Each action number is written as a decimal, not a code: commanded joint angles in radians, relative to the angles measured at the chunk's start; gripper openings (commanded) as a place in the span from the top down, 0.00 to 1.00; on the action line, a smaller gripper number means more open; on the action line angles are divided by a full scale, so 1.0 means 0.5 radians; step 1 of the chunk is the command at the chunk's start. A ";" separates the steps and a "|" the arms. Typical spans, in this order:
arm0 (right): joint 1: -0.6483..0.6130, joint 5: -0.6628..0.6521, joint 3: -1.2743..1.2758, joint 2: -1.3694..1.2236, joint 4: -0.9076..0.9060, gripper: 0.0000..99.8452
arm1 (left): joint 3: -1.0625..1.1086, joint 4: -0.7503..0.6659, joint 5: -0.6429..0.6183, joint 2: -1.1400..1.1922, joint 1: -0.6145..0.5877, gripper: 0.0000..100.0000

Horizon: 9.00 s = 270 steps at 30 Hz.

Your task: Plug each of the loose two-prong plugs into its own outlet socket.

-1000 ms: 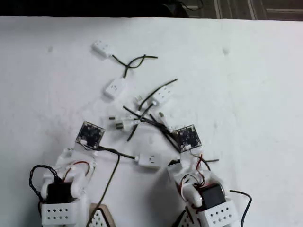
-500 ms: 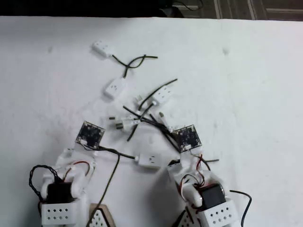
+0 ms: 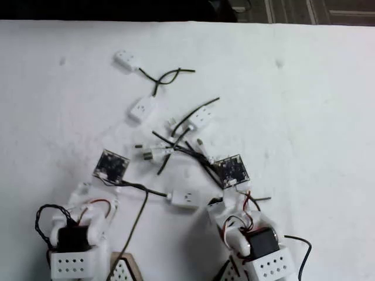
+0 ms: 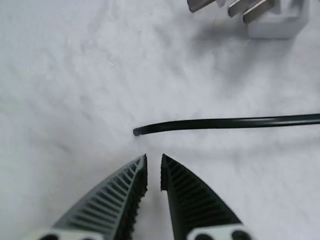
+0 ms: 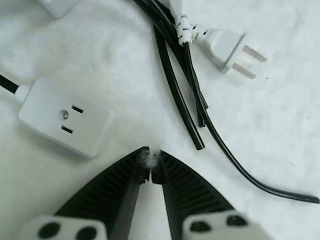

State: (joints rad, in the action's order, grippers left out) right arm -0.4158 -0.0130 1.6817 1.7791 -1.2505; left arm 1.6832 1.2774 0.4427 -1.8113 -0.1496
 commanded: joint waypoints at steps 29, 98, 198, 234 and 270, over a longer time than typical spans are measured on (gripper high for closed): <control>0.167 0.003 0.018 0.005 -0.008 0.98 | -1.491 0.166 0.276 1.189 0.735 0.83; 0.947 -0.003 -0.071 0.008 0.275 0.98 | -1.433 -0.460 0.384 2.527 0.806 0.97; 0.947 0.000 -0.071 0.008 0.275 0.98 | -1.396 -0.540 0.491 2.895 1.094 0.93; 1.054 -1.092 -0.089 0.008 0.336 0.98 | -1.574 -0.203 -0.199 2.091 0.186 0.76; 0.293 -1.313 -2.415 -3.159 0.284 0.82 | -0.371 -0.344 -0.114 0.499 -0.290 0.76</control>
State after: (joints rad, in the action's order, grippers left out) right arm -0.2363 -0.7526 0.5861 0.3184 -1.1231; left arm 1.5006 1.1070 0.3813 -1.5505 -0.2693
